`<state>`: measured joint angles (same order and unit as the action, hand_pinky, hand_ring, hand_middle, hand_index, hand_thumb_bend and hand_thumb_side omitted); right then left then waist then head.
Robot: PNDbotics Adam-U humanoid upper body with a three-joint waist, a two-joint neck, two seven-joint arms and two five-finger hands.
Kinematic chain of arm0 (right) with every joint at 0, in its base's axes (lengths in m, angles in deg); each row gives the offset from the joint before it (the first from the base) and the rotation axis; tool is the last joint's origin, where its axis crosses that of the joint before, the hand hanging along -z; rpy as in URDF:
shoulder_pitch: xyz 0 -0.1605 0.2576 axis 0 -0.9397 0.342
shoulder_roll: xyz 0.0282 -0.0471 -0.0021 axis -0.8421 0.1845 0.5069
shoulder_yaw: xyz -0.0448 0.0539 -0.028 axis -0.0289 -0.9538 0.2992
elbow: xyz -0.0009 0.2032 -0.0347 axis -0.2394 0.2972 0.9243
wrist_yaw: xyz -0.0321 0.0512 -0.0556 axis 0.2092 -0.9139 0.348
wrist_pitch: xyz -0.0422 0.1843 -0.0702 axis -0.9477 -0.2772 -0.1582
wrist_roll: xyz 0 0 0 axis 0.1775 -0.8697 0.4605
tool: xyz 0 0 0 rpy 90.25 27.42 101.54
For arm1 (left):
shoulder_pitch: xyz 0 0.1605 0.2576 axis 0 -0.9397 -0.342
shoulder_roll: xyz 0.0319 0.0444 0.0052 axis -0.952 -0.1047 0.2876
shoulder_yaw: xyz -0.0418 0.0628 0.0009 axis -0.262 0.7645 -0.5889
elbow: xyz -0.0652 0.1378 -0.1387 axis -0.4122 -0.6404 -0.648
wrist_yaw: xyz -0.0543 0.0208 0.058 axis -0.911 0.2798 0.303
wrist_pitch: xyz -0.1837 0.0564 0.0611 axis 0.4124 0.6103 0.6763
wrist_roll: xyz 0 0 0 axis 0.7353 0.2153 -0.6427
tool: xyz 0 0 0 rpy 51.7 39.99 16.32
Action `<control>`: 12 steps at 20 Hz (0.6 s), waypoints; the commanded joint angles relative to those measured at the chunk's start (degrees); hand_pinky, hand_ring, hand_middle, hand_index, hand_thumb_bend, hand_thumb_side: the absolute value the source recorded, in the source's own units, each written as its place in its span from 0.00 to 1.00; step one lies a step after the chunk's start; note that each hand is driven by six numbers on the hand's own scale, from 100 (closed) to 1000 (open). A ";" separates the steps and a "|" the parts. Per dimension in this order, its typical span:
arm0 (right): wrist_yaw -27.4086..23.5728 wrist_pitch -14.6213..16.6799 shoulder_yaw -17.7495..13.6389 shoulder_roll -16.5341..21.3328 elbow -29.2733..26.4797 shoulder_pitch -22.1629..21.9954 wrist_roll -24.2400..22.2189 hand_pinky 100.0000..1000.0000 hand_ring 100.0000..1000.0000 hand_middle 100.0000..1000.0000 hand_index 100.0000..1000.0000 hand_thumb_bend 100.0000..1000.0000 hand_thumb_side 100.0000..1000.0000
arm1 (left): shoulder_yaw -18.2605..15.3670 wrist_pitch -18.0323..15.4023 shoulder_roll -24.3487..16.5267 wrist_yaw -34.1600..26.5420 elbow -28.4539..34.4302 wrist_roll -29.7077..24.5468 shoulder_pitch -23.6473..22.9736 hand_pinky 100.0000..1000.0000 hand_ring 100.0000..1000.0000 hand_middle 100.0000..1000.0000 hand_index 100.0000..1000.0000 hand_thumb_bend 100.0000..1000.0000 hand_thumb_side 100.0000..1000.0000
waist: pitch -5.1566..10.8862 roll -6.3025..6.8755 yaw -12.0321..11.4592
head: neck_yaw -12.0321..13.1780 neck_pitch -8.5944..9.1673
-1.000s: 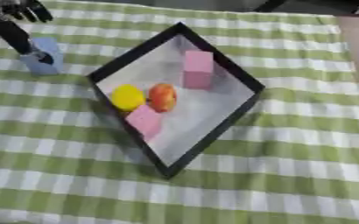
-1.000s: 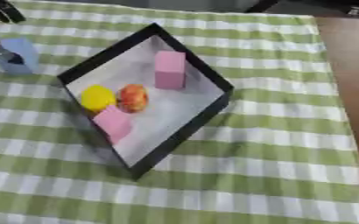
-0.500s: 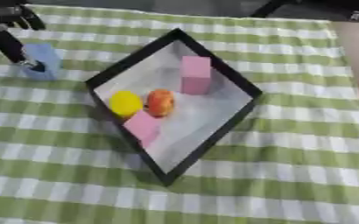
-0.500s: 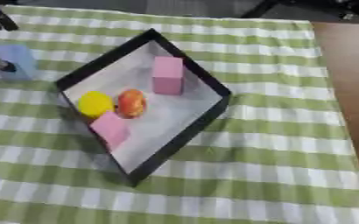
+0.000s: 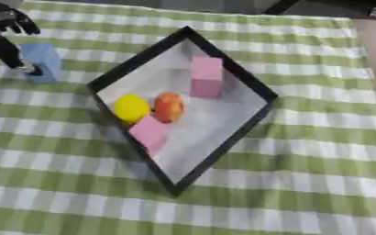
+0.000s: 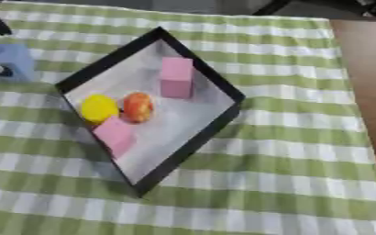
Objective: Pick up objects on the table and place them in the box.
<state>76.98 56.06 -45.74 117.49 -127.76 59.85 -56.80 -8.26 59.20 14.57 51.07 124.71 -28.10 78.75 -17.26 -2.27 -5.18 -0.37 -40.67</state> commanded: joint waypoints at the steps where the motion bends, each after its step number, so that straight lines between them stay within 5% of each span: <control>1: -0.30 -0.06 -0.68 1.28 -0.98 0.71 0.18 0.79 0.61 0.63 0.75 0.42 0.21 | -0.63 -0.15 -1.56 0.37 -0.43 0.47 0.71 0.94 0.89 0.78 0.83 0.54 0.00 | 0.25 -0.66 0.13 | 0.27 0.46; 6: -0.40 -0.10 -0.73 1.20 -0.98 0.66 0.33 0.79 0.61 0.63 0.75 0.42 0.21 | -0.41 -0.48 -1.24 1.24 -0.99 0.18 0.62 0.89 0.83 0.68 0.79 0.48 0.00 | 0.24 -0.74 0.23 | 0.34 0.27; 12: -0.52 -0.14 -0.80 1.21 -0.98 0.47 0.49 0.79 0.61 0.63 0.75 0.41 0.21 | 0.01 -0.77 -1.68 -0.73 1.44 0.24 0.94 0.73 0.59 0.49 0.59 0.26 0.00 | 0.69 -0.64 0.11 | 0.03 -0.20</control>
<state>76.63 55.85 -45.73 117.48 -127.76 59.83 -56.54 -8.15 58.59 14.65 50.89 124.62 -27.94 78.42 -17.31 -2.31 -5.04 -0.24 -40.78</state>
